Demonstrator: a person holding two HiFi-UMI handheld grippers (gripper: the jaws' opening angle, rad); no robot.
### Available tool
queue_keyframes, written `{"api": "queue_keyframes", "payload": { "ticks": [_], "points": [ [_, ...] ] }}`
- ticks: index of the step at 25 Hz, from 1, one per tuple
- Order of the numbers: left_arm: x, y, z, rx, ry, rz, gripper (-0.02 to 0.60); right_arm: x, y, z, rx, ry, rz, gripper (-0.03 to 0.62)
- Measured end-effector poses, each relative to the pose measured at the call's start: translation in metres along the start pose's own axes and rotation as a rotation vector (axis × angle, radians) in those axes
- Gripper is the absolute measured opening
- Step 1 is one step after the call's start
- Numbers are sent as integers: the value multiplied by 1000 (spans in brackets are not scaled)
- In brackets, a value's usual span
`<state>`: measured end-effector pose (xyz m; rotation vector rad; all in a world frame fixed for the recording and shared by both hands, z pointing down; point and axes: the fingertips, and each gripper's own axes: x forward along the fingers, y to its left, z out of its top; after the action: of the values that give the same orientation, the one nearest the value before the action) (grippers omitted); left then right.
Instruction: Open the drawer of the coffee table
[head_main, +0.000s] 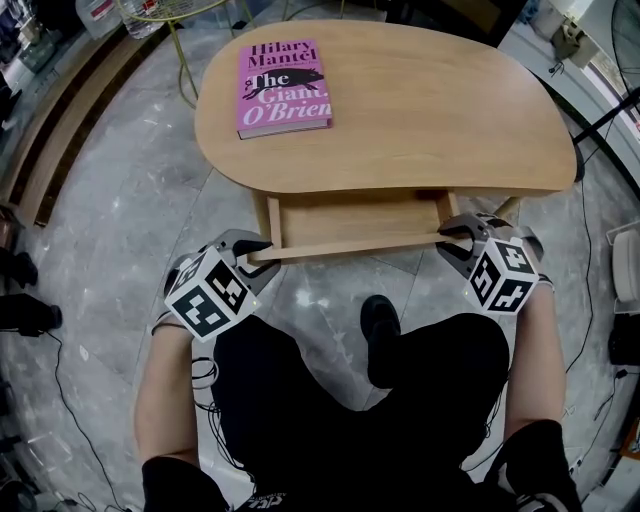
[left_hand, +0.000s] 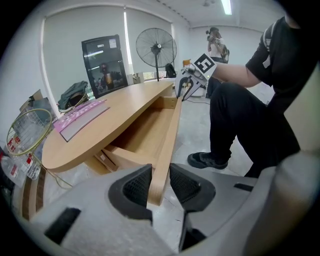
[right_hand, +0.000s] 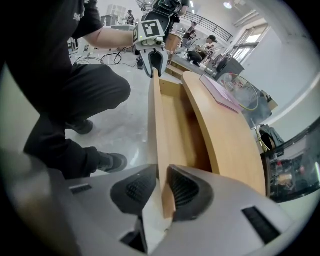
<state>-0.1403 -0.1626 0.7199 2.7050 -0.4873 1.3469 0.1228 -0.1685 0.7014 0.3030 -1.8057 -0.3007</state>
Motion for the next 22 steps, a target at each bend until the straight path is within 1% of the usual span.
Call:
{"api": "queue_keyframes", "payload": {
  "ticks": [6, 11, 18, 22],
  "points": [
    [3, -11, -7, -1, 7, -20, 118, 3, 14, -2, -26, 36, 34, 79],
    [5, -14, -10, 9, 10, -46, 114, 7, 19, -3, -15, 43, 27, 77],
    [2, -31, -16, 9, 15, -116, 112, 2, 38, -3, -7, 39, 72, 74],
    [1, -42, -18, 11, 30, -159, 106, 1, 46, -5, -10, 59, 94, 72]
  ]
}}
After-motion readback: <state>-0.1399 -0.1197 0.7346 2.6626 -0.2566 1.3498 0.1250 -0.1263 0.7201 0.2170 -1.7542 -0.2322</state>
